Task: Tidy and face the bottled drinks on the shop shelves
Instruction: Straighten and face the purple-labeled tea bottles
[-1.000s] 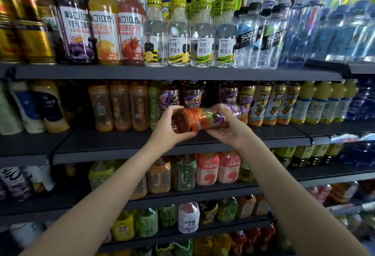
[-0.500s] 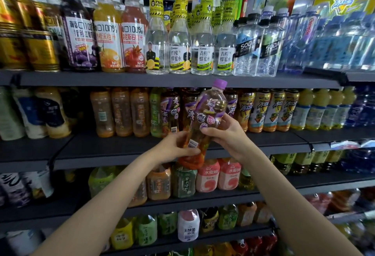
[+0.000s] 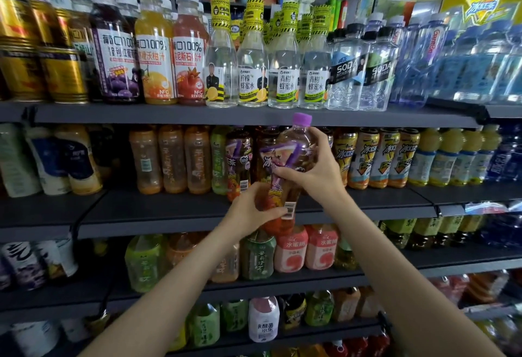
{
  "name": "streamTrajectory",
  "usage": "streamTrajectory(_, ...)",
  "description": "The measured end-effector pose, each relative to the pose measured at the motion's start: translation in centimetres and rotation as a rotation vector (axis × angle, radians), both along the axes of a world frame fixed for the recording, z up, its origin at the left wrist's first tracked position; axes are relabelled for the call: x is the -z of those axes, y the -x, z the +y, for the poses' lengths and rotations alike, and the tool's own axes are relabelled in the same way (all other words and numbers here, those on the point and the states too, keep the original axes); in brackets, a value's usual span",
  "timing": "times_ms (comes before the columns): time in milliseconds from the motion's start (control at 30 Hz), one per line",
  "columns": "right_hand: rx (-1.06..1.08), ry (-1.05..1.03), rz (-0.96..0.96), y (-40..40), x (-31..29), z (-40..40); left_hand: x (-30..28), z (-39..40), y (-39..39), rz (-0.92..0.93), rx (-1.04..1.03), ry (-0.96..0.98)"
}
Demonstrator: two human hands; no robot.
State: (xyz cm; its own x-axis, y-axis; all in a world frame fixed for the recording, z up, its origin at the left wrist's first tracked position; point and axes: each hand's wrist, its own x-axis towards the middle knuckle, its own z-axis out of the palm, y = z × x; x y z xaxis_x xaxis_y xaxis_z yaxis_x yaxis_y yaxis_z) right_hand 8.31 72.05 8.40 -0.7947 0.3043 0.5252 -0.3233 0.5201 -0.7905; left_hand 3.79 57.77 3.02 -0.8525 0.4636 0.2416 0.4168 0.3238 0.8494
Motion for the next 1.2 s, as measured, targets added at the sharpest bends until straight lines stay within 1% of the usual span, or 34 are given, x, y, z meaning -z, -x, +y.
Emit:
streamTrajectory(67,-0.156,0.092,-0.006,-0.4,-0.5,1.3,-0.9,-0.8,0.1,-0.166,0.174,-0.078)
streamTrajectory(167,-0.357,0.243,-0.017,-1.1,-0.9,2.3,-1.7,-1.1,0.4,-0.319,0.284,-0.124)
streamTrajectory(233,-0.436,0.28,-0.052,-1.3,-1.1,2.9,-1.9,-0.9,0.3,-0.371,0.337,-0.097)
streamTrajectory(300,-0.474,0.308,-0.075,-1.3,-1.0,3.4,-1.8,-0.5,0.1,-0.353,0.334,-0.094)
streamTrajectory(367,-0.409,0.314,-0.089,-1.1,-0.8,3.6,-1.5,0.4,-0.2,-0.287,0.24,-0.134)
streamTrajectory(467,-0.174,0.133,-0.1,-0.5,-0.5,3.1,-1.0,1.5,-0.3,-0.111,0.028,-0.145)
streamTrajectory(500,-0.161,0.091,-0.1,-0.3,-0.2,2.8,-0.8,1.6,-0.2,-0.055,-0.032,-0.134)
streamTrajectory(567,-0.215,0.065,-0.074,0.3,0.5,2.2,-0.4,1.3,0.0,0.052,-0.128,-0.118)
streamTrajectory(633,-0.263,0.016,-0.075,1.0,0.8,1.8,0.0,0.3,0.6,0.104,-0.202,-0.105)
streamTrajectory(767,-0.24,-0.047,-0.197,2.6,1.4,1.4,0.8,-2.7,2.9,0.15,-0.28,-0.031)
streamTrajectory(833,-0.172,-0.042,-0.274,3.4,2.8,1.8,1.1,-4.3,4.1,0.152,-0.329,0.014)
streamTrajectory(900,-0.074,-0.029,-0.319,4.2,4.5,2.5,1.5,-5.3,5.2,0.163,-0.368,0.047)
streamTrajectory(967,-0.02,-0.02,-0.354,5.1,5.5,3.0,1.9,-5.3,6.1,0.166,-0.382,0.082)
streamTrajectory(1100,0.035,-0.071,-0.395,7.3,6.1,4.0,3.2,-3.8,8.1,0.082,-0.407,0.052)
streamTrajectory(1200,0.077,-0.101,-0.357,9.2,6.6,5.0,3.4,-2.6,10.1,0.031,-0.514,0.073)
